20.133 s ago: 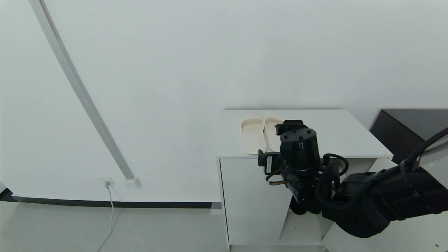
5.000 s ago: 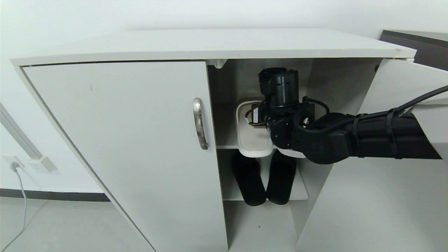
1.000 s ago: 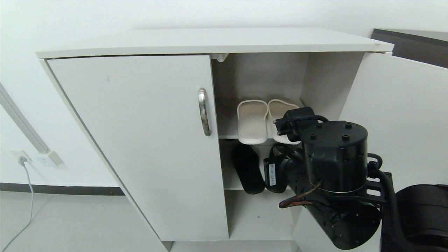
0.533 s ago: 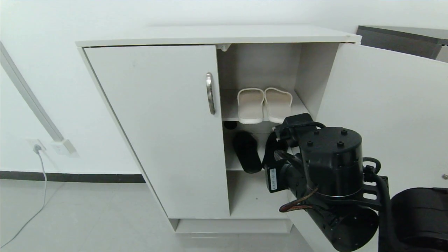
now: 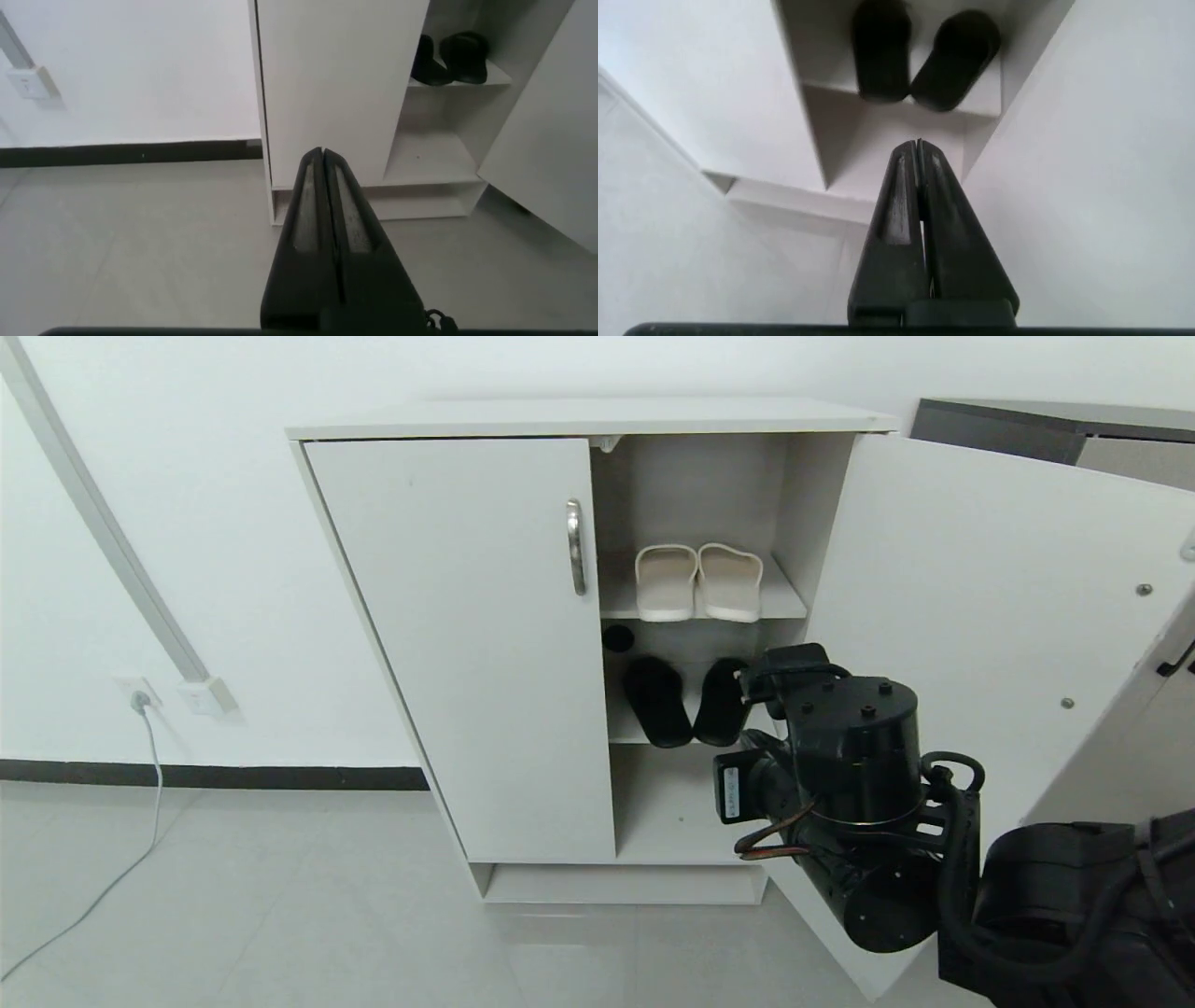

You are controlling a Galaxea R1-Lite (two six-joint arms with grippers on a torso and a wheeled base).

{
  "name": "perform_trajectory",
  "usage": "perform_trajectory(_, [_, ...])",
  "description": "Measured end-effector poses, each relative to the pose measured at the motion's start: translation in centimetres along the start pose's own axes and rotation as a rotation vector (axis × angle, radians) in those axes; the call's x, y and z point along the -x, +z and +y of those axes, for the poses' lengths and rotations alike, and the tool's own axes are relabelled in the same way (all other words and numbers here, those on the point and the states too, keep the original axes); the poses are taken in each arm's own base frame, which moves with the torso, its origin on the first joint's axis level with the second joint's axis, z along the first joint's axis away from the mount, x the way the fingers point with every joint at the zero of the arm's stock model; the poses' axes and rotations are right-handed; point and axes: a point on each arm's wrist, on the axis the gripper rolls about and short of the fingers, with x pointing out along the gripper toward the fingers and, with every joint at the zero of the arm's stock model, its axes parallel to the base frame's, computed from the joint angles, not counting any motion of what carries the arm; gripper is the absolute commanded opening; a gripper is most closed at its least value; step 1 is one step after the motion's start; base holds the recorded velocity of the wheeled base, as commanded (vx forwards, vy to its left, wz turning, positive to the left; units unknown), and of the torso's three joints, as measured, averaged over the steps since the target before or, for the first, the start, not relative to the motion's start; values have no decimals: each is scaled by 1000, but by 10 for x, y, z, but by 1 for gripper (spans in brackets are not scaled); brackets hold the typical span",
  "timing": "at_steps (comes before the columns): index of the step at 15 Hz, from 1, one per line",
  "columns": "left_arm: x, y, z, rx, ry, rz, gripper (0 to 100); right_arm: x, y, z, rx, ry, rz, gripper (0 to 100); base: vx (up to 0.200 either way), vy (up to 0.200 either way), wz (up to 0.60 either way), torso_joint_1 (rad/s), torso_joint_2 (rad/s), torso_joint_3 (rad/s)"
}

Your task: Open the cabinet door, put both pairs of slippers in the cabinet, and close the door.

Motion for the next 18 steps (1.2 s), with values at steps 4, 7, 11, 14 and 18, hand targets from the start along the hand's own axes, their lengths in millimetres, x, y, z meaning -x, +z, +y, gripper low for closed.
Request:
perform_trajectory(4, [0,0,0,1,-1,0,0,-6,-3,-2,-4,2,-4,0,0,0,0,0,0,0])
perform_trajectory(7, [0,0,0,1,0,0,0,-9,-6,-3,4,-7,3,0,0,0,0,0,0,0])
perform_trajectory(11, [0,0,0,1,0,0,0,-12,-9,-4,12,-15,13,0,0,0,0,0,0,0])
perform_trajectory(14, [0,0,0,1,0,0,0,-17,-13,-6,22,-27,22,0,0,0,0,0,0,0])
perform_trajectory(18, [0,0,0,1,-1,0,0,-19,-14,-7,43,-37,27,0,0,0,0,0,0,0])
